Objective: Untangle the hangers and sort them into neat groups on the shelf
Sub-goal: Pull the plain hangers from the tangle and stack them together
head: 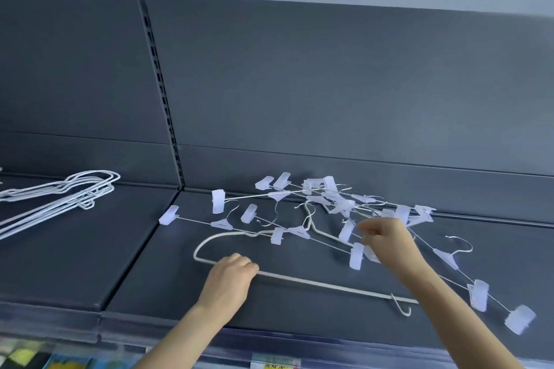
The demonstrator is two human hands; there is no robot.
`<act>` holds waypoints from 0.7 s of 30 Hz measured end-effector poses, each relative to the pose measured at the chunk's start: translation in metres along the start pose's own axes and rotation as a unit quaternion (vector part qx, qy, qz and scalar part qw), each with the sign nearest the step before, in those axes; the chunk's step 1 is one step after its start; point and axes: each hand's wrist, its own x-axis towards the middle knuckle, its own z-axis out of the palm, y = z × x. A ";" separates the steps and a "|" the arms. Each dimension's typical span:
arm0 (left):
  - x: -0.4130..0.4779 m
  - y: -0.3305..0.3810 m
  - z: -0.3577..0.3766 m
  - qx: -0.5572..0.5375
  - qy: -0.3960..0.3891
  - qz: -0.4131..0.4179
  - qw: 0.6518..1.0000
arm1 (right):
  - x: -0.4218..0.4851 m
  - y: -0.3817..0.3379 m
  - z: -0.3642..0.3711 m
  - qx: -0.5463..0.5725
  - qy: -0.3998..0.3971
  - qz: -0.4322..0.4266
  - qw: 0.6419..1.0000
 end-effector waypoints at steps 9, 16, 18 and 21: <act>-0.041 -0.049 0.005 -0.143 0.011 -0.005 0.990 | 0.006 0.053 -0.011 -0.096 0.051 0.086 0.990; -0.052 -0.071 -0.007 -0.143 0.038 -0.035 0.988 | -0.012 0.088 0.008 -0.133 0.065 0.120 0.982; -0.052 -0.070 -0.006 -0.144 0.014 -0.059 0.988 | -0.018 0.093 0.011 -0.157 0.056 0.124 0.978; -0.047 -0.065 -0.010 -0.136 0.035 -0.089 0.986 | -0.025 0.086 0.014 -0.245 0.074 0.123 0.959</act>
